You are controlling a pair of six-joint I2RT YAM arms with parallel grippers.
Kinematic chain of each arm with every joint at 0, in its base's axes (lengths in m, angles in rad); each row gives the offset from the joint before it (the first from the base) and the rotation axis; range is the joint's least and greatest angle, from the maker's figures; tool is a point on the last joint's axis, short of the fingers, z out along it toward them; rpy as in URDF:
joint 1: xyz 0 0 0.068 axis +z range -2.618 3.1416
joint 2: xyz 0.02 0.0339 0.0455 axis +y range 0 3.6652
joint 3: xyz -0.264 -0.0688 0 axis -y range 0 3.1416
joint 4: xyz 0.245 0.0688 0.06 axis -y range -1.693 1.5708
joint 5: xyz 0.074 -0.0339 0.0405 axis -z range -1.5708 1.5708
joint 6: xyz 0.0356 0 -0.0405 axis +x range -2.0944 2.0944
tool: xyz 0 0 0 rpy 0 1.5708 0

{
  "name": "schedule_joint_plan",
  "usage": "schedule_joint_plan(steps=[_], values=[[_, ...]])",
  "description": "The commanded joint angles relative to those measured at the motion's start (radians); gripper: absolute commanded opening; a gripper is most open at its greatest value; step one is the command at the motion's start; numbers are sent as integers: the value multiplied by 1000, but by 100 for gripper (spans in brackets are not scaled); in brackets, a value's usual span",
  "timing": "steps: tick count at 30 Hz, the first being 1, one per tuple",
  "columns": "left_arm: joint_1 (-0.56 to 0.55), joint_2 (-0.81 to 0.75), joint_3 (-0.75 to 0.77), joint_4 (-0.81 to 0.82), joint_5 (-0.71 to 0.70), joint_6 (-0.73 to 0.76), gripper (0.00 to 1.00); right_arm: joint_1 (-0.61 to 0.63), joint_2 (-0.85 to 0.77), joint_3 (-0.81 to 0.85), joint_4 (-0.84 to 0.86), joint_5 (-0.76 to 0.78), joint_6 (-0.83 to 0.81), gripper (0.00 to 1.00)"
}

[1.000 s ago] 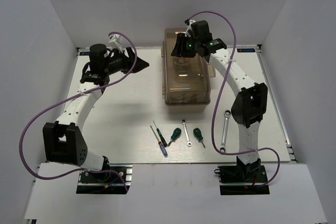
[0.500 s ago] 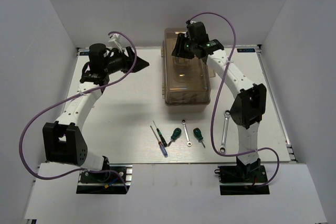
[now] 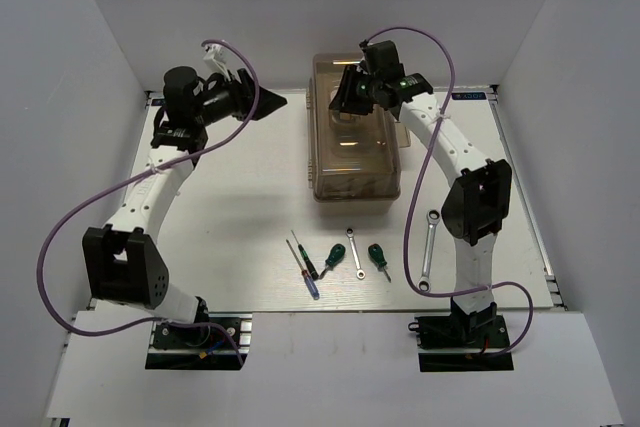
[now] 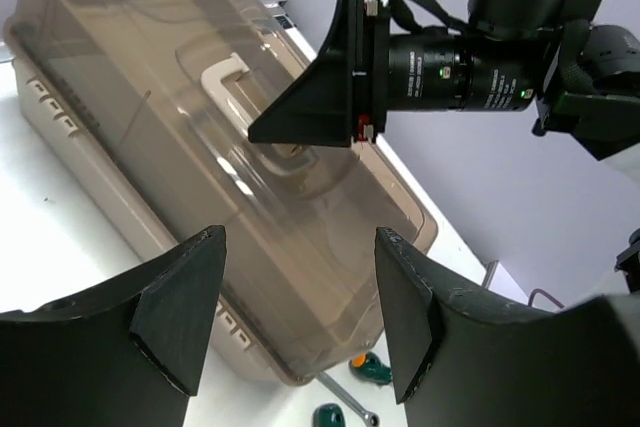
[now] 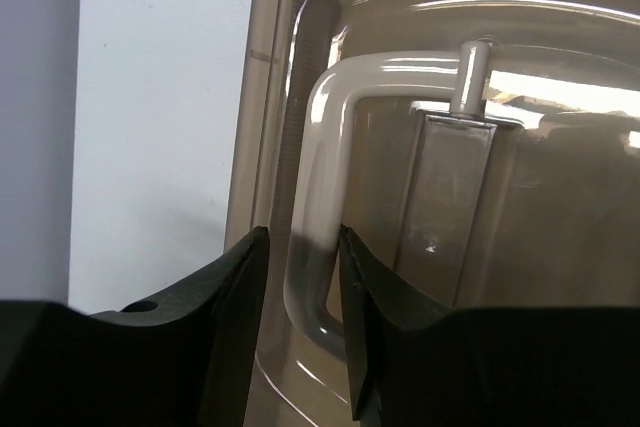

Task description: Sort the tools into containers

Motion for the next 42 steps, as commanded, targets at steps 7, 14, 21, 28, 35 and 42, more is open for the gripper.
schedule_joint_plan(steps=[7, 14, 21, 28, 35, 42], values=[[-35, 120, 87, 51, 77, -58, 71, 16, 11, -27, -24, -270, 60, 30], [-68, 210, 128, 71, 86, -87, 71, -8, -3, -26, 39, -333, 86, 27], [-102, 274, 193, 43, 75, -87, 71, -37, -14, -38, 89, -370, 129, 22], [-133, 327, 240, -28, 35, -87, 71, -48, -26, -52, 125, -401, 161, 20], [-151, 365, 283, -104, -8, -78, 71, -60, -35, -67, 151, -424, 190, 20], [-170, 420, 341, -147, -52, -78, 71, -70, -53, -87, 172, -442, 207, 19]])
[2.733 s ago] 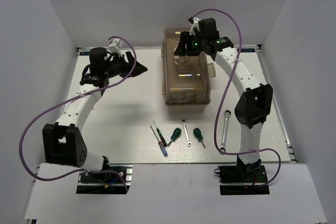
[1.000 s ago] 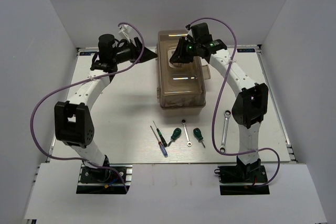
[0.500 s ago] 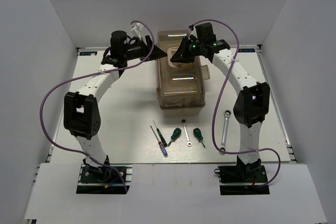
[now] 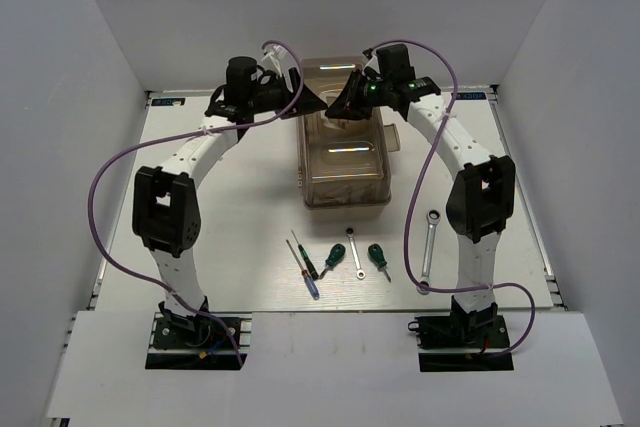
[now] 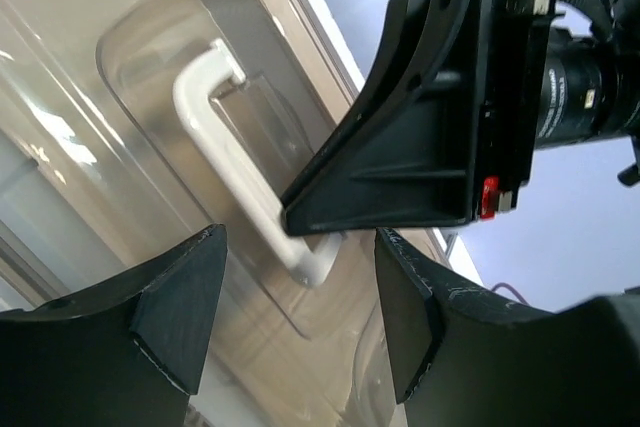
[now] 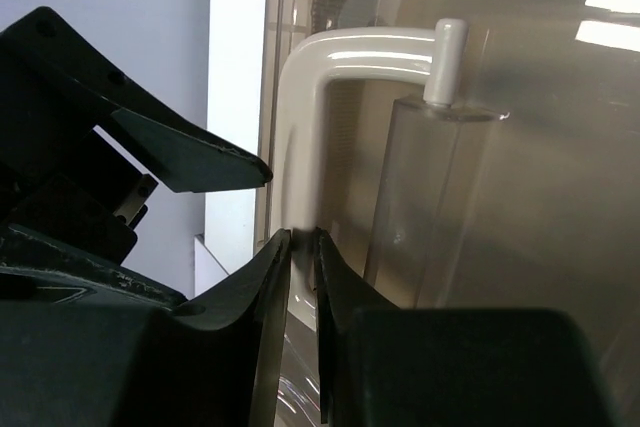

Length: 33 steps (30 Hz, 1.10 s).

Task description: Sort the tools into containers

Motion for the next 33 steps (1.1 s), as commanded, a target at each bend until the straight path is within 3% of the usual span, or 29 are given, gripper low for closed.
schedule_joint_plan(steps=[1, 14, 33], values=[[-11, 8, 49, -55, -35, 10, 71, 4, -58, -16, 93, -61, 38, 19], [-20, 60, 110, -133, -127, -32, 70, -8, -81, -47, 128, -90, 68, 19], [-39, 143, 236, -270, -137, -32, 66, -16, -120, -101, 184, -128, 112, 19]])
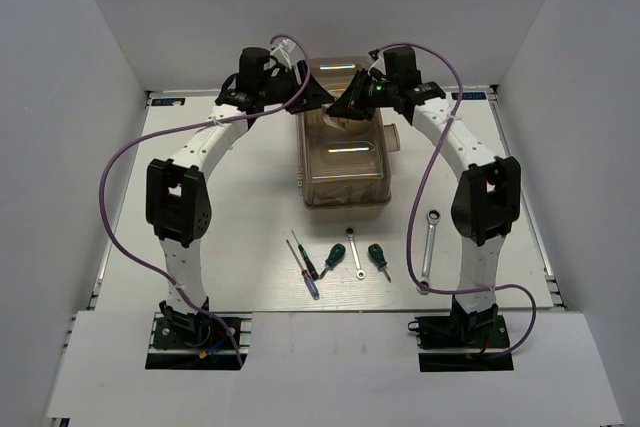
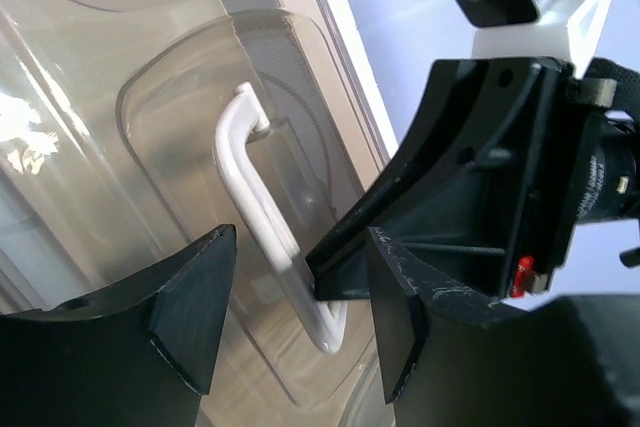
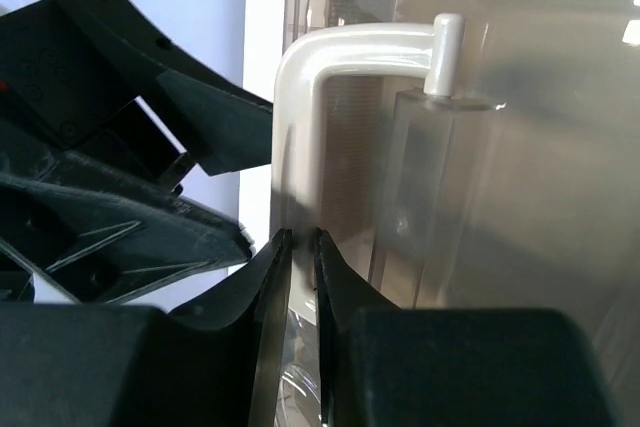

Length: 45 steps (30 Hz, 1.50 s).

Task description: Sort the tools into containers

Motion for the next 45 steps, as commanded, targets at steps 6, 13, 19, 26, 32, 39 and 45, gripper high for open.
schedule_joint_plan(steps=[6, 13, 19, 26, 32, 39, 45], values=[[-23, 77, 83, -133, -16, 9, 62, 5, -98, -25, 81, -94, 5, 37], [-33, 107, 118, -165, -26, 9, 57, -41, -173, -62, -29, -102, -139, 46], [-42, 117, 118, -196, -46, 9, 51, -130, -245, -15, -311, -76, -368, 46], [-51, 146, 175, -246, -75, 9, 32, -295, -270, -90, -445, 152, -498, 59], [-51, 155, 184, -258, -66, 0, 15, -354, -77, -32, -448, 85, -615, 65], [-60, 164, 230, -258, -57, -20, 3, -356, 98, -6, -367, 8, -661, 66], [-60, 164, 241, -277, -57, -20, 0, -351, 192, 16, -278, -38, -633, 66]])
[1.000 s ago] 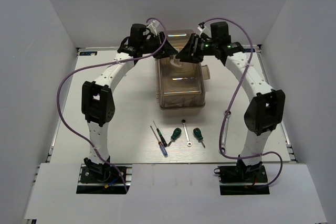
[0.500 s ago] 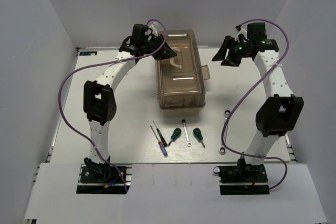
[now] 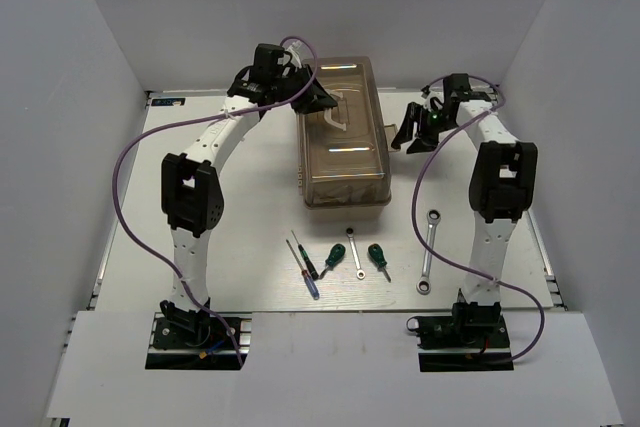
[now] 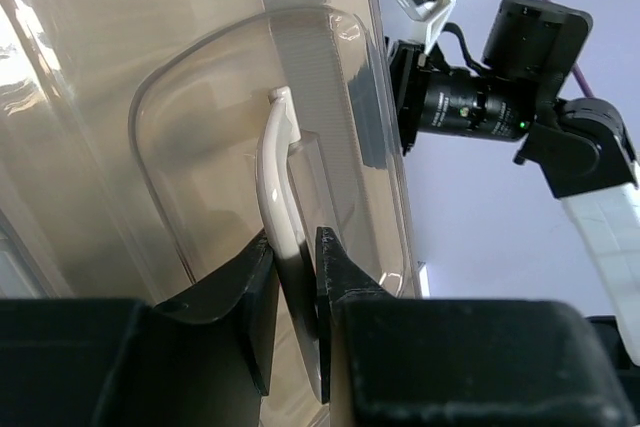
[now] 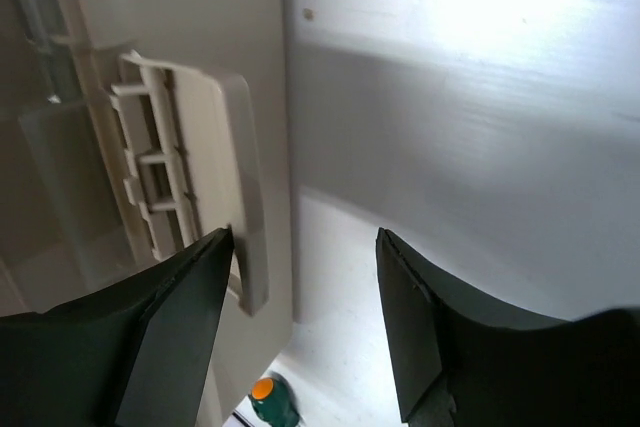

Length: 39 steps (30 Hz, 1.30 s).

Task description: Sort the tools into containers

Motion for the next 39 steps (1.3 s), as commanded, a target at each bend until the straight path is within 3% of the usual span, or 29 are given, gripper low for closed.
schedule_joint_plan(steps=[1, 3, 5, 6, 7, 8, 10, 20, 28, 37, 39], values=[[-21, 25, 22, -51, -10, 63, 0, 8, 18, 60, 86, -85, 3, 65], [-21, 25, 22, -60, -10, 63, 0, 10, 44, 57, 111, -111, 24, 62], [-21, 25, 22, -71, -10, 63, 0, 10, 55, 48, 149, -151, 39, 51], [-21, 25, 34, -71, -10, 63, 0, 10, 57, 23, 164, -159, 64, 43], [-21, 25, 48, -82, -19, 63, 0, 5, 58, 17, 178, -168, 76, 24], [-21, 25, 57, -82, -19, 63, 0, 7, 60, 3, 212, -198, 90, 13], [-12, 16, 71, -108, -40, 63, 0, -3, 52, -6, 226, -222, 107, 0], [111, -87, 178, -273, -189, 116, 0, -92, -34, -49, 379, -82, 170, 0], [183, -211, 66, -346, -307, 170, 0, -179, -87, -129, 422, -55, 167, 0], [212, -346, -194, -349, -412, 216, 0, -230, -117, -226, 433, -88, 161, 0], [221, -357, -240, -321, -412, 216, 9, -228, -114, -223, 431, -123, 158, 0]])
